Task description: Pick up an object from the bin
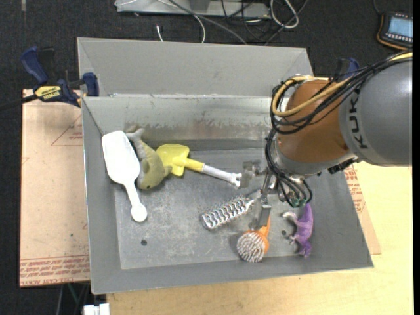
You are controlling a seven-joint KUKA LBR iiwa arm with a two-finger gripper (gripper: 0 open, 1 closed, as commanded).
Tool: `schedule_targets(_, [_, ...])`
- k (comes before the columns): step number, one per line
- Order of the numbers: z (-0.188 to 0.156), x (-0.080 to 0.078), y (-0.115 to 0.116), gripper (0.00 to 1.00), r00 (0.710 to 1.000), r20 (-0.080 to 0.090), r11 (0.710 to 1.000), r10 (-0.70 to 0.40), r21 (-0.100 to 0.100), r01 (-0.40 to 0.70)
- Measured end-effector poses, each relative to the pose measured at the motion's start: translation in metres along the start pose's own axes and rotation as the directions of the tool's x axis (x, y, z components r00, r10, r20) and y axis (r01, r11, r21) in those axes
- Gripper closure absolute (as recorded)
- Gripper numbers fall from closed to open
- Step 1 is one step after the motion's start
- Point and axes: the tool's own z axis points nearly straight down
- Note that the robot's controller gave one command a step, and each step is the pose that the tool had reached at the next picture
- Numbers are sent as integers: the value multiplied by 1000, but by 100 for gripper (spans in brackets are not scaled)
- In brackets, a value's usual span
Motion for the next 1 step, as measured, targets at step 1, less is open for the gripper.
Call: schedule_targets(1, [0, 0, 0, 0, 1000, 0, 1000, 0, 0, 0])
